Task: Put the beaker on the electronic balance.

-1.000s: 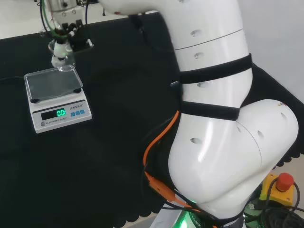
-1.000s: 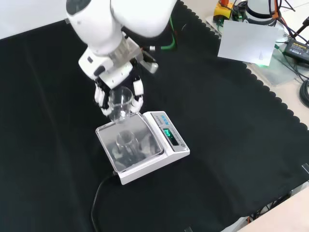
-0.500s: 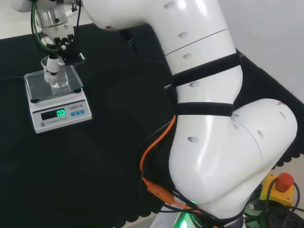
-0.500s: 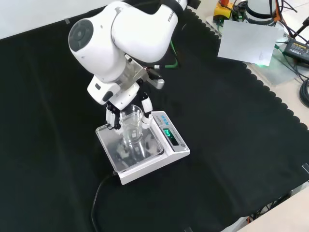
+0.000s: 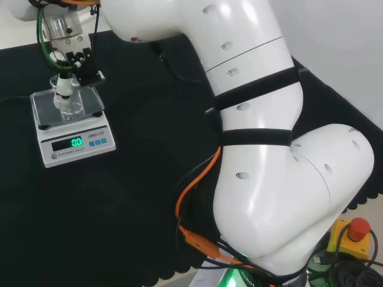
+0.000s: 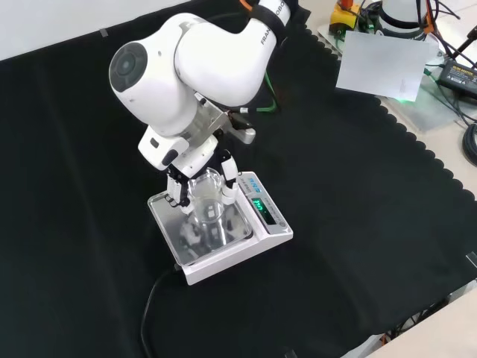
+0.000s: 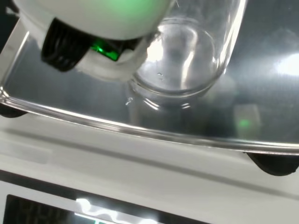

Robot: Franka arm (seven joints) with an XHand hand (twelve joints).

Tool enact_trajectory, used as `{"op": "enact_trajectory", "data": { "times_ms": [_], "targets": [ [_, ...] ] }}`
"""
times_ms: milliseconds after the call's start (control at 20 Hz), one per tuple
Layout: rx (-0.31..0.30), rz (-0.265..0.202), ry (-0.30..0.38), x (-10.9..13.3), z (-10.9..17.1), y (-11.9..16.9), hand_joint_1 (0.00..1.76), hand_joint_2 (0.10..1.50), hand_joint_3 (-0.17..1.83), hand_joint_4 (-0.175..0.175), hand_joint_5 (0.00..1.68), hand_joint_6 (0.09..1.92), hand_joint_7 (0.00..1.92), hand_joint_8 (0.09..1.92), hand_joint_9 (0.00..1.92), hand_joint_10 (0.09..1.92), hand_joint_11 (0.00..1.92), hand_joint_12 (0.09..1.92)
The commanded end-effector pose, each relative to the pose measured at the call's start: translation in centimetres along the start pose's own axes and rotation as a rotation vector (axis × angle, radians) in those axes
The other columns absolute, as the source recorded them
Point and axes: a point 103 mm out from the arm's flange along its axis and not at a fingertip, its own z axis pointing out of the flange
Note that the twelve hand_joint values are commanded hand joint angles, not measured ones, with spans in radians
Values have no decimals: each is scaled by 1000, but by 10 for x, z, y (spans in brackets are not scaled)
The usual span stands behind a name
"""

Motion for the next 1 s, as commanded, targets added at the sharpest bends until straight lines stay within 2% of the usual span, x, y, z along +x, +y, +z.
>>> {"op": "enact_trajectory", "data": {
  "times_ms": [50, 100, 150, 250, 350, 450, 550, 800, 900, 1000],
  "targets": [
    [26, -13, -30, 4, 3, -1, 1157, 492, 681, -80, 829, 879, 896, 901, 1200, 640, 1131, 997],
    [28, -18, -44, 5, 3, -1, 1091, 457, 658, -56, 581, 805, 736, 883, 1050, 667, 906, 1133],
    [27, -22, -59, 5, 3, -2, 1008, 448, 595, -38, 387, 650, 533, 860, 873, 724, 676, 1251],
    [22, -29, -77, 6, 2, -4, 861, 469, 437, -12, 179, 342, 210, 808, 541, 847, 293, 1409],
    [16, -39, -86, 7, 1, -6, 754, 501, 292, 10, 60, 120, 53, 580, 265, 901, 77, 1407],
    [10, -51, -85, 8, 0, -9, 689, 519, 205, 24, 14, 87, 11, 278, 83, 877, 16, 1278],
    [4, -61, -81, 7, -1, -11, 652, 537, 137, 31, 2, 87, 1, 87, 19, 719, 3, 1087],
    [-14, -79, -67, 3, -8, -22, 592, 567, 35, 43, 0, 87, 0, 87, 0, 251, 0, 441],
    [-29, -75, -67, 0, -15, -29, 576, 571, 20, 46, 0, 87, 0, 87, 0, 163, 0, 274],
    [-46, -71, -69, -3, -23, -38, 569, 572, 14, 48, 0, 87, 0, 87, 0, 135, 0, 202]
  ]
}}
